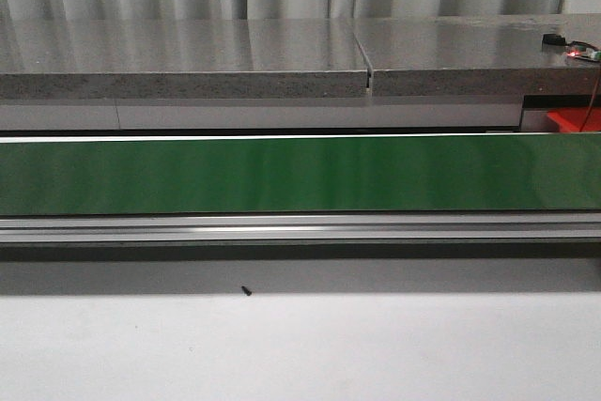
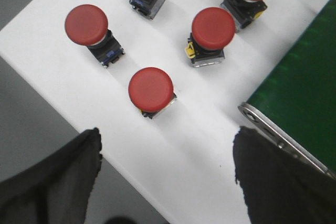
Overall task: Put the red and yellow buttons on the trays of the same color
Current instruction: 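Lower the left gripper onto a red-capped button and close it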
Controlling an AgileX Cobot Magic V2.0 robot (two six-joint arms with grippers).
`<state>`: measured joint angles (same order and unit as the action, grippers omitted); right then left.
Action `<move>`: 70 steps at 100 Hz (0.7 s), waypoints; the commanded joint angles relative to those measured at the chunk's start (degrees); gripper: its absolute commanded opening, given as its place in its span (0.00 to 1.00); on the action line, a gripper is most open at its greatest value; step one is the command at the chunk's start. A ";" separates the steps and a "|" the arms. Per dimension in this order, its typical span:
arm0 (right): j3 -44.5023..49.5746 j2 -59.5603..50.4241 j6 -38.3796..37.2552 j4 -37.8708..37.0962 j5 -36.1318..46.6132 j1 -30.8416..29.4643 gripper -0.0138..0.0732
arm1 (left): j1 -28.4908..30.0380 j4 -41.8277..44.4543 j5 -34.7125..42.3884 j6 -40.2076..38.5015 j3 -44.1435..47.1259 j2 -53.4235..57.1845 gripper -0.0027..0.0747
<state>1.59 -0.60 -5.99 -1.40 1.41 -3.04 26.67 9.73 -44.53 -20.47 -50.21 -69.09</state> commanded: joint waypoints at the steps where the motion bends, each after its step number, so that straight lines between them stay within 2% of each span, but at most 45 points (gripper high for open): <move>1: -0.96 -1.07 -0.02 -0.55 4.57 -0.30 0.08 | 1.52 0.16 4.28 -0.57 -1.91 0.48 0.70; 30: -0.96 -1.07 -0.02 -0.55 4.57 -0.30 0.08 | 4.80 0.26 7.13 -0.57 -1.91 0.05 0.70; 70: -0.96 -1.07 -0.02 -0.55 4.57 -0.30 0.08 | 4.77 -0.54 10.05 -0.57 -1.91 -10.17 0.70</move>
<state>1.59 -0.60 -5.99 -1.40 1.41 -3.04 31.36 9.53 -38.01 -20.47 -50.21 -78.93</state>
